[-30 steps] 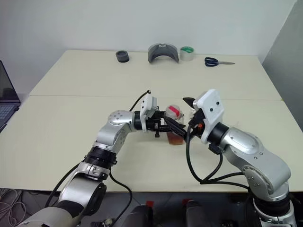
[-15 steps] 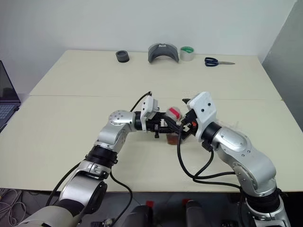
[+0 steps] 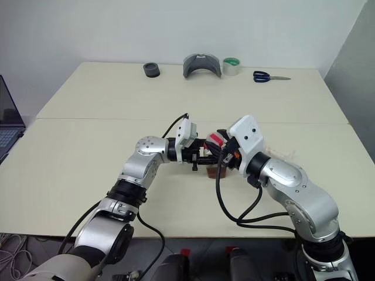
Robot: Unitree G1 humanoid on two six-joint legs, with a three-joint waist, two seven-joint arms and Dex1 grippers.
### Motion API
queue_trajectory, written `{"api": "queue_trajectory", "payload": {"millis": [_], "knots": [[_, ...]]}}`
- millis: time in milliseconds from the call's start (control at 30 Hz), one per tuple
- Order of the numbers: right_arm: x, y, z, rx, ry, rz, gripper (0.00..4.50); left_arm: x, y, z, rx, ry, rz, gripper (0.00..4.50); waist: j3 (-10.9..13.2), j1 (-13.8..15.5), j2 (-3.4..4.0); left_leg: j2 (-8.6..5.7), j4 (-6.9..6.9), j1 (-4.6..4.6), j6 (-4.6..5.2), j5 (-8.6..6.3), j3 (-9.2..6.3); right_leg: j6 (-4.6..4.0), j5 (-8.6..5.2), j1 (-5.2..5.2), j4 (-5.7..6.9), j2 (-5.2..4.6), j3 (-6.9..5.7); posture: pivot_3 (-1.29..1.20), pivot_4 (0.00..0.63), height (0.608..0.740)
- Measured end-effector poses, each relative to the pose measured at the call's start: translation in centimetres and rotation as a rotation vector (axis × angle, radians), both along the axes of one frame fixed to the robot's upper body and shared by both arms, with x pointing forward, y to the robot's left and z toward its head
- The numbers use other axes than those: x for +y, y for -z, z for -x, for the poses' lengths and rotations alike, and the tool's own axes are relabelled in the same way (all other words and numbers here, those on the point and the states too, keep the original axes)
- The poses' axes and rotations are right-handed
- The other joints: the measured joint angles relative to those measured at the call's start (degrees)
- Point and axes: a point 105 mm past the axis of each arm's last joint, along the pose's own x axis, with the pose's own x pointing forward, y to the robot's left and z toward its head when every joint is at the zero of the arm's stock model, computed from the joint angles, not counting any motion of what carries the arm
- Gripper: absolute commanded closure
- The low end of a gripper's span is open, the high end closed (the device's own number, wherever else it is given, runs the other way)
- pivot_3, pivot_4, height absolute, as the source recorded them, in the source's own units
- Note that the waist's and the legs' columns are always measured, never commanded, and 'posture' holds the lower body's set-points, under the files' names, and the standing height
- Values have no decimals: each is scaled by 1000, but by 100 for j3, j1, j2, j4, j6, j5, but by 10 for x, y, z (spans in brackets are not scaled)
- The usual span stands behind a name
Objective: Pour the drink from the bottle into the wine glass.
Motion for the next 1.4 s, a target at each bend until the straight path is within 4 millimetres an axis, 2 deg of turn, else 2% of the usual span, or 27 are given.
{"api": "queue_trajectory", "payload": {"millis": [267, 433, 533, 633, 800, 933, 1067, 1200, 1400], "knots": [[-10, -5, -10, -35, -265, 169, 2701, -1, 0, 2, -10, 15, -1, 2658, 1, -2, 0, -1, 1, 2, 2, 0, 1, 2, 1, 2, -1, 1, -3, 0, 150, 740], [-14, -5, -13, -16, -308, 170, 2701, -3, 0, 2, -10, 16, 1, 2659, 1, 1, 0, -2, 0, -2, 2, 0, 1, 1, 1, 1, -2, -3, -1, 0, 150, 740], [-18, -3, -11, 1, -288, 154, 1616, -5, -1, 2, -13, 15, 1, 2667, 1, 7, -1, -5, 1, -3, 2, 0, 1, 1, 1, 1, -2, -7, -1, 0, 150, 740], [-27, 7, -7, 68, -220, 104, 561, -3, -4, 2, -28, 10, 1, 2676, 3, 11, 0, -3, 0, -7, 1, 1, -2, 0, 1, -2, -1, -7, -2, 0, 150, 740], [-17, 0, 11, 4, -116, 5, 516, -3, -4, 1, -21, -2, 3, 2676, 4, -4, 1, 0, 1, -5, 1, 1, 0, 1, 1, -3, 0, -4, 0, 0, 150, 740], [-9, 3, 4, -43, 42, -34, 516, -4, -4, 0, -20, -12, 9, 2676, 4, -2, 1, 0, 2, -3, 1, 2, 0, 3, 1, -3, 3, -1, 1, 0, 150, 740], [5, 5, 0, -63, 124, -70, 516, -8, -4, 0, -15, -10, 18, 2676, 4, -2, 2, -1, 0, -4, 0, 2, 0, 2, 1, -5, 2, -1, 2, 0, 150, 740], [4, 2, -4, -88, 188, -100, 516, -7, -2, 0, -9, -15, 18, 2676, 4, 2, 2, -5, 2, -5, 1, 2, 2, 3, 1, -4, 0, -6, 4, 0, 150, 740], [4, 1, -5, -89, 196, -110, 516, -7, 0, -2, -1, -25, 17, 2676, 4, 0, 2, -1, 1, -3, 1, 2, 0, 2, 1, -4, 2, -1, 1, 0, 150, 740]]}}
